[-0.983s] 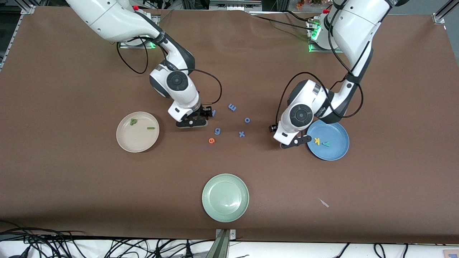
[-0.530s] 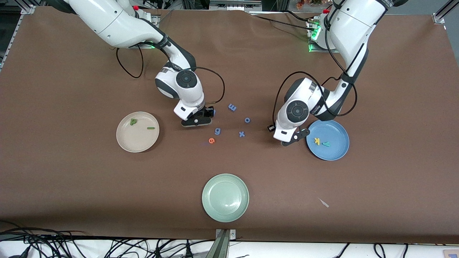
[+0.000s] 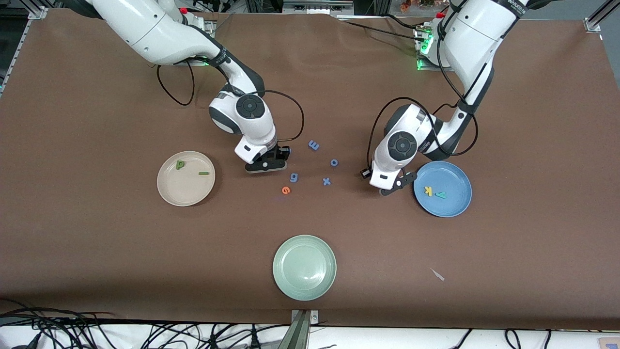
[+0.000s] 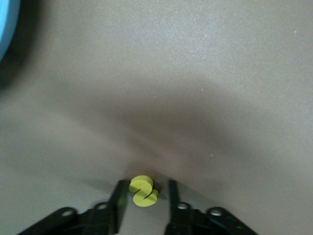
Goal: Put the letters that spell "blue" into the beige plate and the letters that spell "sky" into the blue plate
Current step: 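Grasp the yellow n with the right gripper while the left gripper grasps the s, then drop the n on the beige plate while the left gripper drops the s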
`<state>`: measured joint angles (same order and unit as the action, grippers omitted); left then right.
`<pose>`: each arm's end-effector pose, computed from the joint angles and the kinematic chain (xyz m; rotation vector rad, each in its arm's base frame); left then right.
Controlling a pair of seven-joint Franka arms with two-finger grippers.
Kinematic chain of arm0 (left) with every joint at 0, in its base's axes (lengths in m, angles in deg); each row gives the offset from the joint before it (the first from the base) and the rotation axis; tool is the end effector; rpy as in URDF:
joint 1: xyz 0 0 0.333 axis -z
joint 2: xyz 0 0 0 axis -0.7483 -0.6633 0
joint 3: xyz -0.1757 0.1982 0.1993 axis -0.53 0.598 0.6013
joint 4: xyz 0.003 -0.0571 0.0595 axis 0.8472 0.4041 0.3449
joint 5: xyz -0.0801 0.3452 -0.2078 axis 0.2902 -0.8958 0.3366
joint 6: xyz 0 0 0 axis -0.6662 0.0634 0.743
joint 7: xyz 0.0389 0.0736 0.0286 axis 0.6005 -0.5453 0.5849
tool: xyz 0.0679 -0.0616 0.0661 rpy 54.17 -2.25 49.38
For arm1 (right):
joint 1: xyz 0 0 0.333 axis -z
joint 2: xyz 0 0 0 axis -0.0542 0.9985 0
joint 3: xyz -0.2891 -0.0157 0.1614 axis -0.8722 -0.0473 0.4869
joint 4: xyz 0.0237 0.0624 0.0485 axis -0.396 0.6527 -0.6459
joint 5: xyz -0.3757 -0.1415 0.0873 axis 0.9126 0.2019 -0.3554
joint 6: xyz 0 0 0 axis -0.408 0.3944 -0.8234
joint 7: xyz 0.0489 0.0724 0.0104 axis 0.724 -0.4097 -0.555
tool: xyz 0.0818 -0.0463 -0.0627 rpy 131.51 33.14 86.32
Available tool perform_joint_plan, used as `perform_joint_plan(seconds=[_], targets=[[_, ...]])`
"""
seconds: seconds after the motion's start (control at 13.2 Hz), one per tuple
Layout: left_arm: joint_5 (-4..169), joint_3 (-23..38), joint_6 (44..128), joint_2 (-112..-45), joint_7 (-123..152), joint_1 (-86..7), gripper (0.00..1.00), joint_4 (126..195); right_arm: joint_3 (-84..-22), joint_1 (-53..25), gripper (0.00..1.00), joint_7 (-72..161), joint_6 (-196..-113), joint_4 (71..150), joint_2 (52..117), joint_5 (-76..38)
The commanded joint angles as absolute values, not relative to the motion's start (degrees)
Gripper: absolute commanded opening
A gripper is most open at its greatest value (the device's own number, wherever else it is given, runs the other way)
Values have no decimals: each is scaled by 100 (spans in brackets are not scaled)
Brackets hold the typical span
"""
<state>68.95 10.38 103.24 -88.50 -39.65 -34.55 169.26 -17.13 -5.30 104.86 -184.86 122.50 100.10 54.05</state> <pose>0.5571 -0.3032 0.1647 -2.9917 -0.8014 0.2753 0.5027 0.3999 0.1676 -3.1004 -0.1790 -0.1282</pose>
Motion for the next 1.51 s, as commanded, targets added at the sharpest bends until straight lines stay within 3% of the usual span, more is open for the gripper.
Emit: perform_joint_plan(seconds=[0.0,0.08,0.23,0.38,0.53,0.76,1.06,1.13,1.21,1.29,1.36,1.44], targets=[[6990,1046,10366,-8749,-3996,-3456,12,17098,-1745,-524,27,10500,-18577,12183,10050,5539],[6981,1046,10366,-8749,-3987,-3465,2,17098,-1745,-524,18,10482,-18568,12183,10042,5540],[6937,1054,10296,-8714,-3908,-3465,0,17028,-1815,-516,13,10412,-18560,12191,9989,5540],[6536,1090,10034,-8557,-3751,-3517,0,17001,-1903,-393,13,10080,-18507,12200,9727,5417],[5798,1107,9245,-8486,-3513,-3579,0,16686,-1903,-103,13,9344,-18297,12218,9445,4910],[5216,1133,8286,-8494,-2611,-3657,0,16133,-2017,406,13,7263,-17517,12209,9032,3986],[5021,1125,8151,-8494,-888,-4377,0,16052,-2464,714,15,6477,-16284,12393,8566,4010],[5038,1116,8151,-8494,-406,-4579,0,16052,-2588,750,21,6179,-16283,12472,8478,4002],[5099,1107,8151,-8512,52,-4738,16,16052,-2641,759,51,6150,-16318,12490,8477,3993],[5135,1107,8151,-8521,343,-4896,50,16061,-2642,759,80,6175,-16353,12482,8486,3975],[5135,1072,8151,-8529,520,-5011,83,16061,-2642,759,89,6341,-16362,12473,8495,3966],[5135,1072,8151,-8521,740,-5029,99,16035,-2607,750,93,6604,-16362,12438,8521,3975]])
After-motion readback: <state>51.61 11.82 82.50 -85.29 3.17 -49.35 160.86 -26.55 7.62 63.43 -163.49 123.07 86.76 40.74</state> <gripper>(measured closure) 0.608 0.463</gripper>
